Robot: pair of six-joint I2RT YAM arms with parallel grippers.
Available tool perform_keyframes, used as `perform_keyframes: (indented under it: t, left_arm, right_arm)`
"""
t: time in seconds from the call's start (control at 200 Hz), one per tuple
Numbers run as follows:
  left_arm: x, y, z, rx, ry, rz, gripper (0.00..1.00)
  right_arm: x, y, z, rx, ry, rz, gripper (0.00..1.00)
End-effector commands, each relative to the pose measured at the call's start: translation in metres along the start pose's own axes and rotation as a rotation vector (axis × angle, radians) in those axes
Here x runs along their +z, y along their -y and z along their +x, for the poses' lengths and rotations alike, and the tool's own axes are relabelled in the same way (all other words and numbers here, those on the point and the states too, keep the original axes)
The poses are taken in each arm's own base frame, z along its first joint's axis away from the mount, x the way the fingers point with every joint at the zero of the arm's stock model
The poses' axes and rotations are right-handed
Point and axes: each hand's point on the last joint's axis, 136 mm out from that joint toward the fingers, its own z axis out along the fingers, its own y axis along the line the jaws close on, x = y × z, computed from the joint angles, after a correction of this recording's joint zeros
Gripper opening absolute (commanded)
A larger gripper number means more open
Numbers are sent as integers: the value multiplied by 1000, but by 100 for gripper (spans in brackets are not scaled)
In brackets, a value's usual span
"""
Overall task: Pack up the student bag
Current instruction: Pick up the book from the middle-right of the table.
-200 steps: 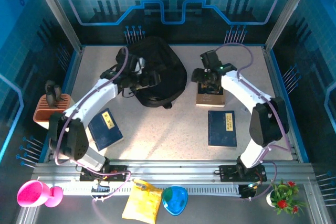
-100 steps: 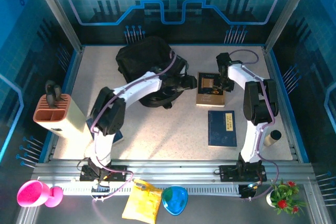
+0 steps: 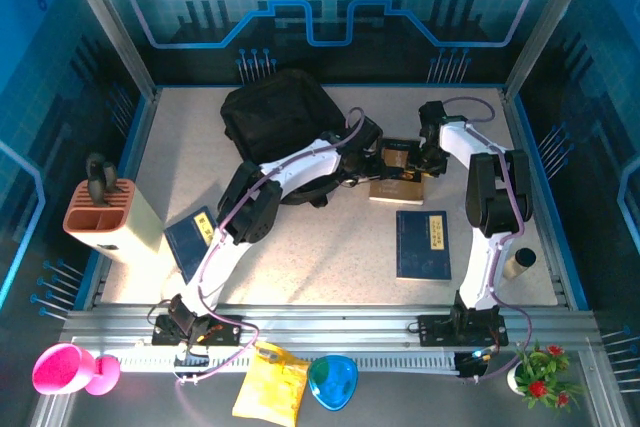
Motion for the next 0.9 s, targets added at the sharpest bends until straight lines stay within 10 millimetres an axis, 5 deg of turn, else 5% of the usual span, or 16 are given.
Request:
perform_keyframes:
  t: [0.0,0.5,0.74,0.895]
  left_arm:
    - [7,-9,4,-22,-20,-52,50]
    - [32,-5,24,-139,-190,37,58]
    - [-30,66,-1,-94,-221,418,51]
    - [-64,84,-6,-71,-189,552,45]
  right_arm:
    - [16,-2,26,-12,-113,-41,43]
    - [21,-24,36,38,-195,-229,47]
    - [21,-26,35,84,-190,-268,44]
    - [21,-25,35,104,-186,-275,41]
